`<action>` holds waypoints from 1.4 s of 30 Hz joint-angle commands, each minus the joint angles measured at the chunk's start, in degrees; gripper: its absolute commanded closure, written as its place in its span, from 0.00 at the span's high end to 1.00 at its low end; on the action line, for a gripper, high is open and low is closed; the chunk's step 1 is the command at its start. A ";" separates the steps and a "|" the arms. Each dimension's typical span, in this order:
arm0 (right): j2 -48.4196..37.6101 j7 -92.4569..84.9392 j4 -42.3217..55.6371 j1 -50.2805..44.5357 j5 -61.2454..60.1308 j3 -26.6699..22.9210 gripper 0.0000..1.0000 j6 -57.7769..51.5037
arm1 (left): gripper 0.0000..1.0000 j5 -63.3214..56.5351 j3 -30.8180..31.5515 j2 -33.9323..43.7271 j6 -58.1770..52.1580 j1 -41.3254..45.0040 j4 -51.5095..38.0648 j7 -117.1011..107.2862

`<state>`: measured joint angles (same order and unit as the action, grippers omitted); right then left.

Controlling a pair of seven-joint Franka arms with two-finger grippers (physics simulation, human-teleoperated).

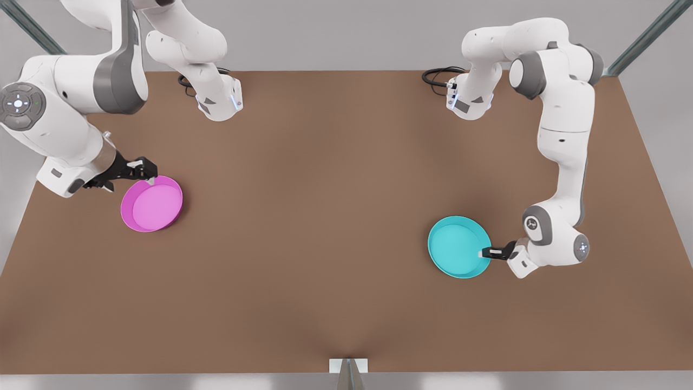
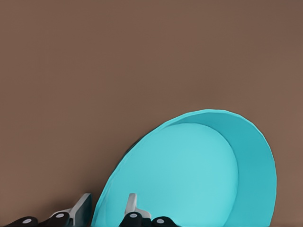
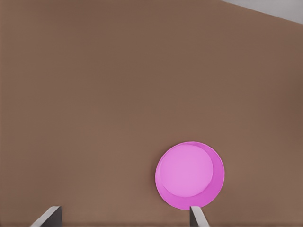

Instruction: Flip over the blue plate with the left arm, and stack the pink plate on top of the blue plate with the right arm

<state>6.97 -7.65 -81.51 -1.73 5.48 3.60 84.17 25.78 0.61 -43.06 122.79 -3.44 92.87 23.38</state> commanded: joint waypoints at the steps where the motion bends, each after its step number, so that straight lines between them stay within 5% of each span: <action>1: 0.06 -0.17 0.04 0.15 -0.03 0.00 1.00 -0.49 | 0.35 -0.11 0.01 0.00 0.26 0.10 -0.06 1.23; 7: 0.15 -0.35 0.12 0.06 0.06 0.00 1.00 -0.58 | 0.21 -0.37 -0.08 0.44 0.08 0.01 -0.23 0.88; 14: 0.32 -0.44 0.04 -0.03 0.06 0.00 1.00 -0.76 | 0.21 -11.71 -2.45 7.46 -8.44 2.38 -1.20 -11.42; 16: 0.41 -0.44 0.04 -0.03 0.06 0.00 1.00 -0.76 | 0.21 -21.90 -4.13 13.62 -14.59 7.13 -3.47 -27.84; 20: 0.41 -0.35 0.04 0.06 0.06 0.00 1.00 -0.84 | 0.21 -33.68 -3.69 13.36 -31.38 16.18 -22.46 -50.62; 24: 0.59 -0.35 0.04 0.06 -0.03 0.00 1.00 -0.85 | 0.21 -45.02 -4.39 12.13 -32.35 32.35 -26.51 -70.48; 25: 0.59 -0.44 0.04 0.06 -0.03 0.00 1.00 -0.85 | 0.21 -47.22 -9.64 10.81 -32.44 39.54 -26.60 -72.94; 27: 0.59 -0.44 0.04 0.06 -0.03 0.00 1.00 -0.85 | 0.21 -44.52 -35.54 5.20 -31.91 61.32 -28.09 -72.51; 30: 0.59 -0.35 -0.05 0.06 -0.12 0.00 1.00 -1.20 | 0.21 -43.70 -55.80 -6.59 -32.96 83.23 -28.18 -79.45; 32: 0.59 -0.35 -0.05 0.06 -0.21 0.00 1.00 -1.28 | 0.21 -51.52 -55.37 -7.47 -37.97 88.16 -28.01 -84.37; 39: 0.94 -0.17 0.04 0.15 -0.12 0.00 1.00 -1.11 | 0.21 -87.99 -28.74 -9.41 -44.22 84.12 -17.82 -117.15; 42: 0.94 -0.17 0.12 0.15 -0.12 0.00 1.00 -1.11 | 0.21 -94.07 -22.41 -12.04 -50.89 81.49 -17.28 -126.30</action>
<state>7.96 -7.93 -81.43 -1.58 5.37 3.60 83.08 -59.58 -23.14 -54.64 79.98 78.54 75.16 -48.47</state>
